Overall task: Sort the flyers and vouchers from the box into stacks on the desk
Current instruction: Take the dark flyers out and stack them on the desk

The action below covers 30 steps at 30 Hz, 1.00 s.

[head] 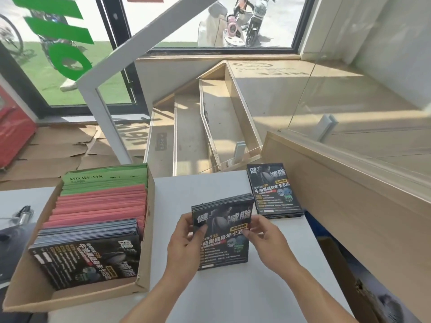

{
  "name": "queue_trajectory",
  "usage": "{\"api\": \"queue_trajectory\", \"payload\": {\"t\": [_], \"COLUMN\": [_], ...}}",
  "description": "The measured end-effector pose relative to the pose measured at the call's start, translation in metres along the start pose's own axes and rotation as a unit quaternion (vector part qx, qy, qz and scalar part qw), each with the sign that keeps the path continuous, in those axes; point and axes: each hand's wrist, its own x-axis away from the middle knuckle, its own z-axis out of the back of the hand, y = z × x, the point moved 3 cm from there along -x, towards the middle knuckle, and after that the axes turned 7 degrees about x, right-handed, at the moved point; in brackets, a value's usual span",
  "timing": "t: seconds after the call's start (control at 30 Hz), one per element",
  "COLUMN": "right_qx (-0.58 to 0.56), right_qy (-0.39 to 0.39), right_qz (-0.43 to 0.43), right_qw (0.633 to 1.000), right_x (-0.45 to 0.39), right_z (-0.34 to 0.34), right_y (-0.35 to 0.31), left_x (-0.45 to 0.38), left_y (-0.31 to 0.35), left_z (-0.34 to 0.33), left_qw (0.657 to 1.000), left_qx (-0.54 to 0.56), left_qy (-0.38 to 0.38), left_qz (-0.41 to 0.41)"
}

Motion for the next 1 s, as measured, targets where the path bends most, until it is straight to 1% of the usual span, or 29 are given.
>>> {"api": "queue_trajectory", "payload": {"t": [0.07, 0.13, 0.23, 0.3, 0.37, 0.47, 0.5, 0.53, 0.63, 0.7, 0.8, 0.87, 1.0], "right_qx": [-0.002, 0.015, 0.096, 0.169, 0.262, 0.421, 0.452, 0.465, 0.440, 0.414, 0.385, 0.365, 0.286], "right_qy": [0.014, 0.029, 0.051, 0.053, 0.057, 0.087, 0.094, 0.102, 0.143, 0.164, 0.142, 0.124, 0.120], "right_qz": [-0.005, -0.022, -0.040, -0.047, -0.053, -0.028, -0.014, 0.001, 0.043, 0.037, 0.004, 0.015, 0.031], "right_qw": [1.000, 0.999, 0.993, 0.983, 0.962, 0.902, 0.887, 0.879, 0.885, 0.895, 0.912, 0.923, 0.950], "right_x": [-0.013, -0.035, -0.078, -0.105, -0.126, -0.147, -0.152, -0.155, -0.157, -0.156, -0.156, -0.156, -0.160], "right_z": [0.001, 0.002, 0.004, 0.003, 0.001, 0.000, 0.000, 0.002, 0.012, 0.020, 0.027, 0.028, 0.034], "right_y": [-0.006, -0.014, -0.026, -0.034, -0.040, -0.043, -0.041, -0.038, -0.024, -0.011, 0.014, 0.025, 0.033], "left_x": [-0.021, -0.052, -0.101, -0.127, -0.142, -0.157, -0.161, -0.165, -0.170, -0.169, -0.171, -0.172, -0.171], "left_y": [0.003, 0.006, 0.004, -0.001, -0.004, -0.010, -0.012, -0.014, -0.015, -0.015, -0.017, -0.015, -0.008], "left_z": [-0.005, -0.015, -0.032, -0.042, -0.050, -0.059, -0.061, -0.062, -0.066, -0.069, -0.073, -0.079, -0.095], "left_qw": [0.999, 0.996, 0.984, 0.978, 0.973, 0.969, 0.968, 0.968, 0.968, 0.969, 0.971, 0.970, 0.969], "left_qx": [-0.024, -0.051, -0.076, -0.071, -0.075, -0.085, -0.087, -0.087, -0.067, -0.059, -0.053, -0.042, -0.029], "left_qy": [0.014, 0.037, 0.060, 0.065, 0.055, 0.039, 0.040, 0.043, 0.031, 0.026, 0.026, 0.019, -0.002], "left_qz": [0.017, 0.059, 0.149, 0.186, 0.211, 0.230, 0.232, 0.233, 0.241, 0.237, 0.233, 0.237, 0.246]}}
